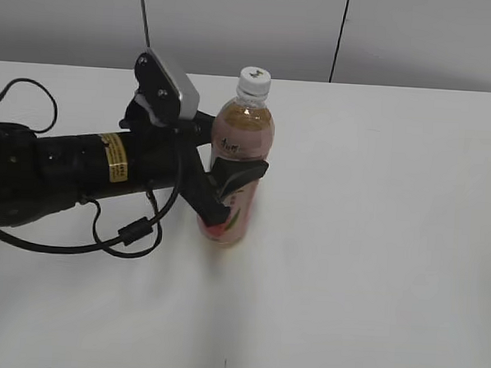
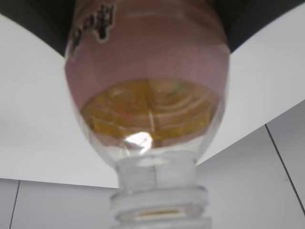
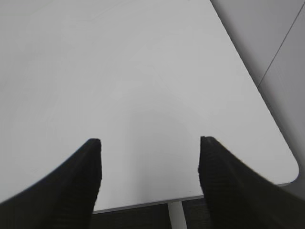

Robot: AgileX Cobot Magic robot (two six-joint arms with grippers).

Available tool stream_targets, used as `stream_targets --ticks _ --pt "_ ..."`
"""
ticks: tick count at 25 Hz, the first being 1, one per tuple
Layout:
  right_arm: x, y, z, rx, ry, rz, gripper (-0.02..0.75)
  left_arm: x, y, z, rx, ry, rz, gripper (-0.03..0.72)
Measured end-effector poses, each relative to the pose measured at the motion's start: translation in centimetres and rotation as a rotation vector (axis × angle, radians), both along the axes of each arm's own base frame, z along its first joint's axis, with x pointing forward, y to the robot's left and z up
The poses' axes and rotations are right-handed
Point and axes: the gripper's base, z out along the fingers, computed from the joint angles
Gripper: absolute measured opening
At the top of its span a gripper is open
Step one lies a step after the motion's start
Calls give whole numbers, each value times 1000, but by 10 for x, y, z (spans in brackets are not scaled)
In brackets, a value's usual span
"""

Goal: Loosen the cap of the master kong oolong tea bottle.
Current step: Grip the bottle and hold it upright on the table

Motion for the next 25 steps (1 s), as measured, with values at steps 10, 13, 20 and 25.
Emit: stream_targets --ticks 10,13,20,25 --pt "33 16 18 78 139 197 470 -6 5 9 95 92 13 433" --pt "61 22 36 126 189 272 450 -8 5 15 94 77 -11 433" --pt "165 35 51 331 478 439 440 -13 4 11 171 55 -77 433" --pt "221 43 64 422 570 533 440 -12 7 8 235 59 -68 433"
